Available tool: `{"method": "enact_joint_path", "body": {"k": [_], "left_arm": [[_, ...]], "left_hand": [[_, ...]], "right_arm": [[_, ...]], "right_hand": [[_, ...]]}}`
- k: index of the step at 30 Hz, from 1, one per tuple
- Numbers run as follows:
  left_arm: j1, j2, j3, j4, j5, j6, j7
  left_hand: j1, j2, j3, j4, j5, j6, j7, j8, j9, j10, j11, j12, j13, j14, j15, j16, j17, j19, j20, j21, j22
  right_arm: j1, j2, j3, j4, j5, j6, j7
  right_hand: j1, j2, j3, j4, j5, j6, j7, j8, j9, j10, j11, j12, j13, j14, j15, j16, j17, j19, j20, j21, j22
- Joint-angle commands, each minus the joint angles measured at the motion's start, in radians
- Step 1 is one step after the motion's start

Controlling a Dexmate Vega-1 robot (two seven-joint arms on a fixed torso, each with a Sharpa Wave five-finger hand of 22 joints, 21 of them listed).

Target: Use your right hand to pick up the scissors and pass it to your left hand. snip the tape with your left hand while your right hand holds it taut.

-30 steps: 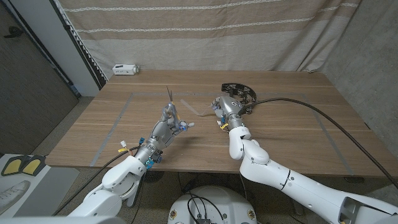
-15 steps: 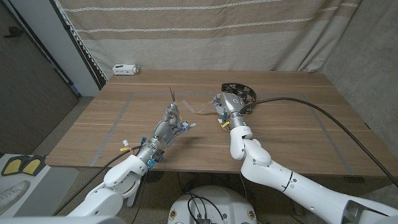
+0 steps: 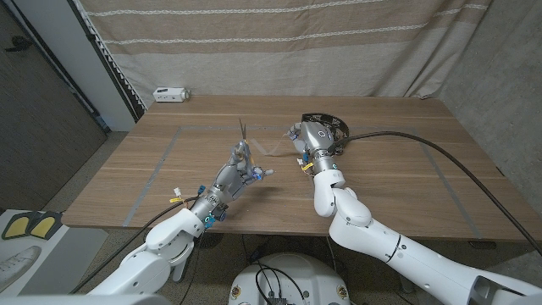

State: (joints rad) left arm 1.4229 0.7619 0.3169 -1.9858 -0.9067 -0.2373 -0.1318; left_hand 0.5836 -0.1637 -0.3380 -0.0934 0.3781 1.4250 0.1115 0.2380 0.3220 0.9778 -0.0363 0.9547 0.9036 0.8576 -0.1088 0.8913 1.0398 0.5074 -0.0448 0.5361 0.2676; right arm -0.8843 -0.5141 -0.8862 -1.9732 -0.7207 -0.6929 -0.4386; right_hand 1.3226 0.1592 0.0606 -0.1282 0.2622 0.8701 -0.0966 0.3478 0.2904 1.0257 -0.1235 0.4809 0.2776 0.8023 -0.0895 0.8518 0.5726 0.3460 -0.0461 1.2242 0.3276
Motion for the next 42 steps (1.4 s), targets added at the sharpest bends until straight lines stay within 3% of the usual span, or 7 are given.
{"method": "enact_joint_path", "body": {"k": [1, 4, 6, 8, 42], "left_arm": [[-0.041, 0.006, 0.029, 0.012, -0.021, 0.032, -0.045], [-0.047, 0.006, 0.035, 0.01, -0.04, 0.043, -0.059], [-0.053, -0.001, 0.039, 0.013, -0.096, 0.062, -0.093], [-0.058, 0.0, 0.044, 0.011, -0.077, 0.056, -0.096], [-0.084, 0.005, 0.061, 0.03, -0.141, 0.108, -0.168]], "left_hand": [[0.0, 0.002, -0.002, 0.004, 0.003, -0.058, 0.062, 0.004, 0.001, 0.071, -0.067, 0.154, 0.031, 0.004, -0.052, 0.005, 0.003, 0.008, -0.004, 0.0, 0.003], [0.0, 0.002, -0.003, 0.004, 0.002, -0.06, 0.061, 0.004, 0.002, 0.069, -0.066, 0.152, 0.028, 0.003, -0.049, 0.006, 0.005, 0.008, -0.004, -0.001, 0.003], [-0.001, 0.002, -0.003, 0.004, 0.002, -0.06, 0.06, 0.005, 0.003, 0.07, -0.068, 0.15, 0.023, 0.004, -0.05, 0.005, 0.001, 0.007, -0.003, -0.001, 0.003], [-0.001, 0.001, -0.003, 0.004, 0.002, -0.059, 0.061, 0.005, 0.002, 0.07, -0.066, 0.152, 0.025, 0.003, -0.052, 0.007, 0.005, 0.008, -0.003, -0.001, 0.005], [-0.004, 0.004, -0.002, 0.006, 0.001, -0.061, 0.066, 0.007, 0.005, 0.067, -0.066, 0.152, 0.015, 0.001, -0.048, 0.011, -0.002, 0.009, -0.003, -0.005, 0.01]], "right_arm": [[-0.014, 0.004, 0.024, -0.02, -0.015, 0.028, -0.016], [-0.014, 0.008, 0.03, -0.015, -0.015, 0.038, -0.019], [-0.013, 0.012, 0.031, -0.012, -0.016, 0.042, -0.022], [-0.013, 0.014, 0.032, -0.012, -0.016, 0.049, -0.023], [0.021, 0.073, -0.002, 0.04, -0.07, 0.085, -0.009]], "right_hand": [[0.004, -0.003, -0.001, 0.003, -0.003, 0.008, -0.001, 0.001, 0.004, 0.04, -0.037, -0.001, 0.021, 0.008, -0.14, 0.009, 0.004, -0.007, -0.104, 0.013, 0.003], [0.004, -0.003, -0.002, 0.004, -0.004, 0.007, -0.001, 0.0, 0.004, 0.041, -0.038, -0.002, 0.021, 0.008, -0.139, 0.014, 0.005, -0.01, -0.104, 0.018, 0.004], [-0.006, -0.005, -0.009, 0.009, -0.006, 0.007, -0.003, -0.002, 0.004, 0.046, -0.042, -0.003, 0.021, 0.027, -0.134, 0.042, 0.021, -0.013, -0.101, 0.032, 0.006], [-0.01, -0.009, -0.014, 0.01, -0.009, 0.009, -0.002, -0.003, 0.004, 0.046, -0.049, -0.007, 0.021, 0.054, -0.132, 0.087, 0.048, -0.019, -0.1, 0.055, 0.01], [-0.01, -0.014, -0.024, 0.007, -0.013, 0.025, -0.005, -0.007, 0.003, 0.064, -0.058, -0.017, 0.02, 0.068, -0.129, 0.197, 0.105, -0.029, -0.087, 0.151, 0.027]]}}
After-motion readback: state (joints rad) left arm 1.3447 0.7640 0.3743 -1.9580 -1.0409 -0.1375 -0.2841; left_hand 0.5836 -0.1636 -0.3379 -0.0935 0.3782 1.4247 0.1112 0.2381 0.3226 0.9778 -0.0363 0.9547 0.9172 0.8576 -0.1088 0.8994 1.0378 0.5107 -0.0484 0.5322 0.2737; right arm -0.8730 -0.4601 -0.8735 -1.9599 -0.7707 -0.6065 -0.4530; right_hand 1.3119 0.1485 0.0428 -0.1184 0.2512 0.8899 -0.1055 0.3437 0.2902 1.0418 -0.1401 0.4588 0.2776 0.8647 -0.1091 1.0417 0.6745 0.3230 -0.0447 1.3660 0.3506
